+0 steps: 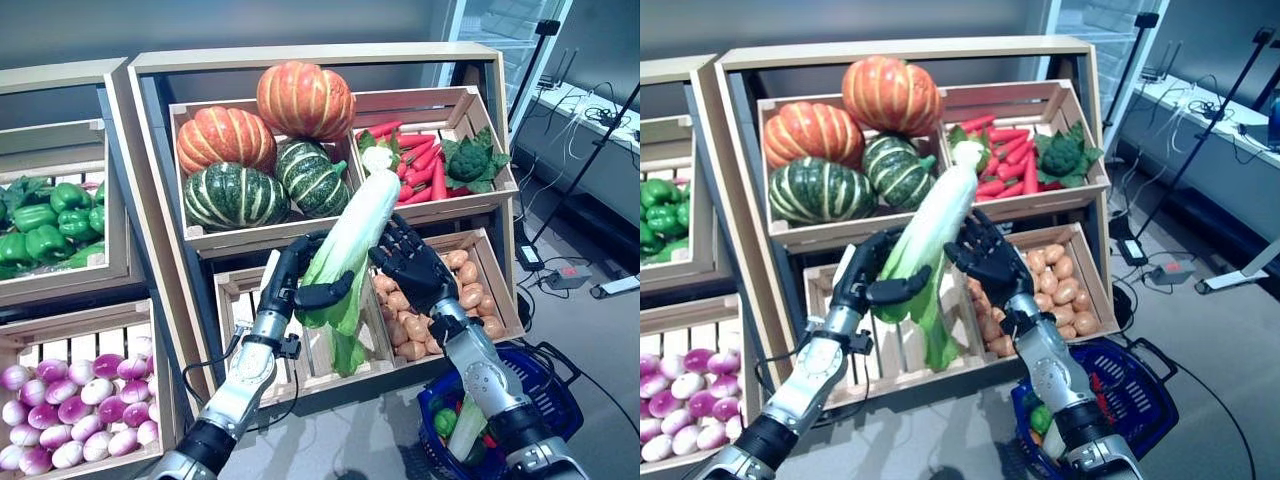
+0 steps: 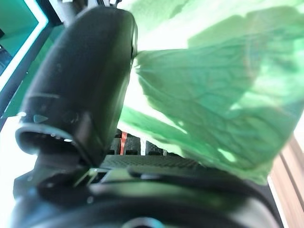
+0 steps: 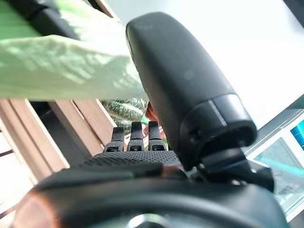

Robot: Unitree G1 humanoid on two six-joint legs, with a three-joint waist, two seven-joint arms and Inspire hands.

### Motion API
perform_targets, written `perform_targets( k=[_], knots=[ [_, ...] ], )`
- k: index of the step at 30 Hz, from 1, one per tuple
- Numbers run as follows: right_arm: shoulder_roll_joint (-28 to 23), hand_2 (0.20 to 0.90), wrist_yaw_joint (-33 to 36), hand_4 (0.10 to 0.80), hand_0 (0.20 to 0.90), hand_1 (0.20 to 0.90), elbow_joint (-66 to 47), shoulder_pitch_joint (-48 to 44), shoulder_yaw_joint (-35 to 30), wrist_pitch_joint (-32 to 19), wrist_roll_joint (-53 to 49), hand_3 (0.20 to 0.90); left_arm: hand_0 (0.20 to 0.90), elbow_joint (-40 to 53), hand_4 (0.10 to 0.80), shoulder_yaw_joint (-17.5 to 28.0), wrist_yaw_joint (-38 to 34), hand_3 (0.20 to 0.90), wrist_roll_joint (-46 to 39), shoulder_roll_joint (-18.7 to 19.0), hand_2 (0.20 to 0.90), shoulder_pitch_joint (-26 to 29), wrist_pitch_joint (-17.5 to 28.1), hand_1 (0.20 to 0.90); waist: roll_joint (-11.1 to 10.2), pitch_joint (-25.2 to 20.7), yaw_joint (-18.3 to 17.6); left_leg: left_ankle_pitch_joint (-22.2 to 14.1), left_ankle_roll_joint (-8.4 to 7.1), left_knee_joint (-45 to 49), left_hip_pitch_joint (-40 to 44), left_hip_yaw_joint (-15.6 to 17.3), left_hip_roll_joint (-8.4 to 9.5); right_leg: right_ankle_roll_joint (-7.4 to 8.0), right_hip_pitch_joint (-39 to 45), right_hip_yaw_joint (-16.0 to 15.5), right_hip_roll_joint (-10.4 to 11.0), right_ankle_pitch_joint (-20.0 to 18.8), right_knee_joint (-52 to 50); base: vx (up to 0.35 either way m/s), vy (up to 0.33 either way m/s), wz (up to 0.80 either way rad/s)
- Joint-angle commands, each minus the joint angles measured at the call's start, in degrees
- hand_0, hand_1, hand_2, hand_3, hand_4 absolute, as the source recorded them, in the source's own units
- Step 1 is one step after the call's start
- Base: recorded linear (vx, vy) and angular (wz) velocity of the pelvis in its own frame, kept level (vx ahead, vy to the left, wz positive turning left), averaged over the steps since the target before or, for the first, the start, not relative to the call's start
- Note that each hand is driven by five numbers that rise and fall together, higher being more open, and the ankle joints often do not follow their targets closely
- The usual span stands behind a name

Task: Put vegetables into the basket

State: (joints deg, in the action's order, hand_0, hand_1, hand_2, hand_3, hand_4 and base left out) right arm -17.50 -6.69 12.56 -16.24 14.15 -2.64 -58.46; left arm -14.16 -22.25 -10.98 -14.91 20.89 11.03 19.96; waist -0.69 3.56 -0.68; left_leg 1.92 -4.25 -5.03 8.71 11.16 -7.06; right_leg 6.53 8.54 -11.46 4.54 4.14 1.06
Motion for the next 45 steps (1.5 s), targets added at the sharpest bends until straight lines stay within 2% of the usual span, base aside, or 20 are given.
perform_targets(
  k=[1,9,23,24,25,26,32,45],
  knots=[
    [1.5,0.9,-3.8,0.8,0.9,0.9,-5.9,-10.0,-3.0,-4.4,-5.1,0.9,0.3,3.2,0.4,-0.2,1.0,0.3,0.2,0.3,0.3,8.3,6.5,0.3,-1.4,-2.9,0.2,-3.9,2.2,0.8,0.4,-0.2,1.09,-2.21,-0.3,-0.9,1.2,-2.3,0.2,0.0,0.0,0.0],
    [1.4,0.9,-3.8,0.8,0.9,0.9,-8.0,-12.8,-4.6,-4.6,-7.0,0.9,0.3,1.0,0.4,-2.7,4.1,0.3,-0.4,0.9,0.3,7.9,7.2,0.3,-1.4,-3.3,0.2,-3.8,2.09,0.0,0.5,-1.5,1.15,-2.07,0.3,-0.8,1.2,-2.0,0.1,-0.002,0.002,0.01],
    [2.7,0.9,-4.4,0.8,0.9,0.9,-6.7,-14.8,-4.4,-1.0,-12.3,0.9,0.3,0.5,0.4,-6.5,7.1,0.3,2.1,0.7,0.3,9.3,9.6,0.3,-1.6,-3.5,-0.2,-3.6,1.96,0.0,0.8,-1.0,0.81,-1.82,0.6,0.2,1.4,-2.4,0.8,-0.002,0.001,0.01],
    [2.8,0.66,-4.6,0.64,0.66,0.66,-6.2,-15.0,-4.3,-1.0,-12.9,0.66,0.3,0.6,0.4,-7.1,7.4,0.3,2.4,0.7,0.3,9.6,9.7,0.3,-1.6,-3.6,-0.2,-3.7,1.92,0.0,0.8,-1.0,0.77,-1.81,0.7,0.3,1.4,-2.4,0.9,0.0,0.0,0.0],
    [2.9,0.521,-4.6,0.547,0.521,0.521,-6.0,-15.3,-4.2,-1.1,-13.3,0.521,0.3,0.6,0.4,-7.5,7.7,0.3,2.2,0.7,0.3,9.8,9.8,0.3,-1.6,-3.6,-0.2,-3.7,1.89,0.0,0.7,-1.0,0.75,-1.8,0.7,0.3,1.4,-2.4,0.9,0.0,0.0,0.0],
    [3.1,0.3,-4.6,0.4,0.3,0.3,-5.7,-15.6,-4.2,-1.4,-13.8,0.3,0.3,0.7,0.4,-7.8,8.2,0.3,1.6,0.7,0.3,10.0,9.6,0.3,-1.6,-3.6,-0.2,-3.6,1.88,0.0,0.7,-1.0,0.74,-1.8,0.7,0.4,1.4,-2.4,0.9,0.0,0.0,0.0],
    [4.2,0.3,-4.8,0.4,0.3,0.3,-5.7,-16.7,-4.1,-2.8,-15.0,0.3,0.3,0.0,0.4,-9.0,9.6,0.3,-0.6,-0.1,0.3,9.6,8.8,0.3,-1.6,-3.7,-0.4,-3.6,1.83,0.0,0.6,-1.0,0.72,-1.77,0.6,0.8,1.4,-2.7,1.2,0.0,0.0,0.0],
    [3.5,0.3,-3.5,0.4,0.3,0.3,-6.6,-16.0,-4.9,-4.0,-14.1,0.3,0.3,0.7,0.4,-8.5,10.7,0.3,-2.8,-0.2,0.3,8.1,8.1,0.3,-1.5,-3.6,-0.5,-3.5,1.77,0.0,0.1,-0.7,0.56,-1.61,0.5,0.9,1.5,-3.5,2.4,-0.003,-0.002,-0.01]
  ],
)
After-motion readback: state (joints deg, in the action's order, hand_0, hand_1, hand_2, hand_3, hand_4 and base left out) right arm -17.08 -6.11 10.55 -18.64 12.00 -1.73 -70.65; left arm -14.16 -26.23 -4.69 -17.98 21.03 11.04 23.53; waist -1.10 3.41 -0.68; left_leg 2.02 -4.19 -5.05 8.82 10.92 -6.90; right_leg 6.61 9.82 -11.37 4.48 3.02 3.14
